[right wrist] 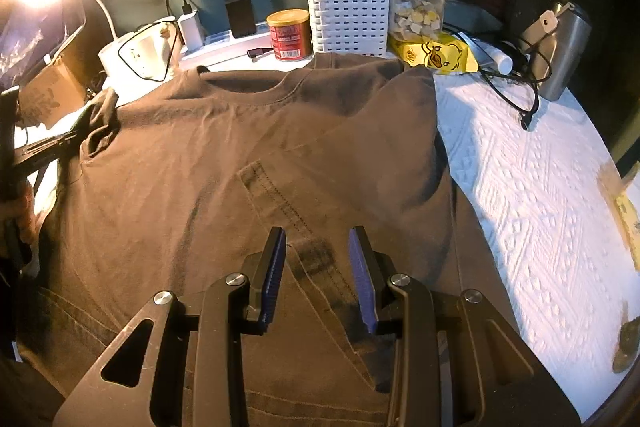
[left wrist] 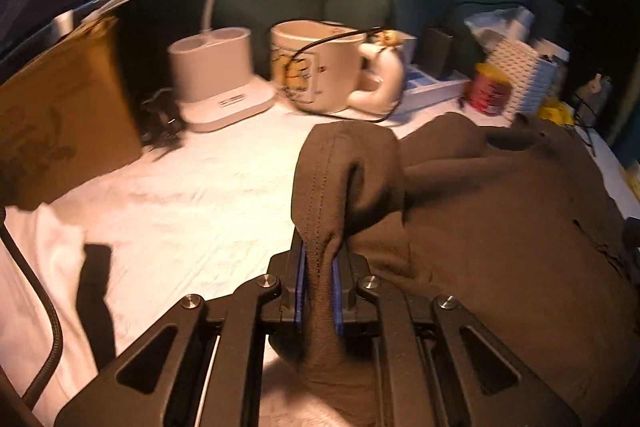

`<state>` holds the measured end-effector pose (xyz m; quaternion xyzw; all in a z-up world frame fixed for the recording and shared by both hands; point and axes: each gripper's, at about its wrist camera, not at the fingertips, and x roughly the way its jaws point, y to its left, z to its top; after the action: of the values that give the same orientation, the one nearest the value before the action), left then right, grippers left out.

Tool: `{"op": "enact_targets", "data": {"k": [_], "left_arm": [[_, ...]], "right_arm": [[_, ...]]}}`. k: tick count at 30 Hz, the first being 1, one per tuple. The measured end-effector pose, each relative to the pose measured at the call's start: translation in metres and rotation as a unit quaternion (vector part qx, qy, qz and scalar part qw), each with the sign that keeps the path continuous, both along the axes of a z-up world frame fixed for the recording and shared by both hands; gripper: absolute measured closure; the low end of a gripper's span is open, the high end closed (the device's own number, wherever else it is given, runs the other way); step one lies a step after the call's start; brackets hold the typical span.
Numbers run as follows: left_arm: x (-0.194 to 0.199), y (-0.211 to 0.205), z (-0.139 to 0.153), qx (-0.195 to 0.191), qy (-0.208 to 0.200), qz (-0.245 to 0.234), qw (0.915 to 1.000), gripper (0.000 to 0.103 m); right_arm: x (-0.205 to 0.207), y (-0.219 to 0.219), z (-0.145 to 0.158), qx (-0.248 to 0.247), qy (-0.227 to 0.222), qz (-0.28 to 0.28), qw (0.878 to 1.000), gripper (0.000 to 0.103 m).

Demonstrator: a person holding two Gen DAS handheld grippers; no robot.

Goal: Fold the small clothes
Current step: 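Grasp the other sleeve edge with the left gripper and lift it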

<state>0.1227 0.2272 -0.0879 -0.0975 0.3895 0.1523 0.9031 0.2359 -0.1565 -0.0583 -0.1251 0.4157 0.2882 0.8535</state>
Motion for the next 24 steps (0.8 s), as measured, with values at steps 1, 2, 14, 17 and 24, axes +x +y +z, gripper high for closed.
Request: {"op": "enact_targets", "data": {"k": [1, 2, 14, 17, 24], "left_arm": [[0.000, 0.000, -0.003, 0.002, 0.007, 0.009, 0.9999, 0.093], [-0.001, 0.001, -0.005, -0.002, 0.015, 0.019, 0.9997, 0.092], [-0.024, -0.025, 0.032, 0.016, -0.024, 0.033, 0.9990, 0.092], [-0.023, -0.042, 0.044, 0.035, -0.035, 0.014, 0.9987, 0.092], [0.003, -0.093, 0.044, 0.052, -0.011, -0.065, 0.9965, 0.092]], "right_arm": [[-0.001, 0.000, 0.001, 0.001, 0.000, 0.002, 1.000, 0.068], [-0.002, -0.001, 0.002, 0.003, -0.001, 0.005, 1.000, 0.068], [-0.010, -0.023, 0.005, 0.027, -0.001, 0.004, 1.000, 0.068], [-0.011, -0.029, 0.006, 0.034, -0.001, 0.003, 0.999, 0.068], [-0.012, -0.049, 0.006, 0.052, -0.002, -0.005, 0.999, 0.068]]}}
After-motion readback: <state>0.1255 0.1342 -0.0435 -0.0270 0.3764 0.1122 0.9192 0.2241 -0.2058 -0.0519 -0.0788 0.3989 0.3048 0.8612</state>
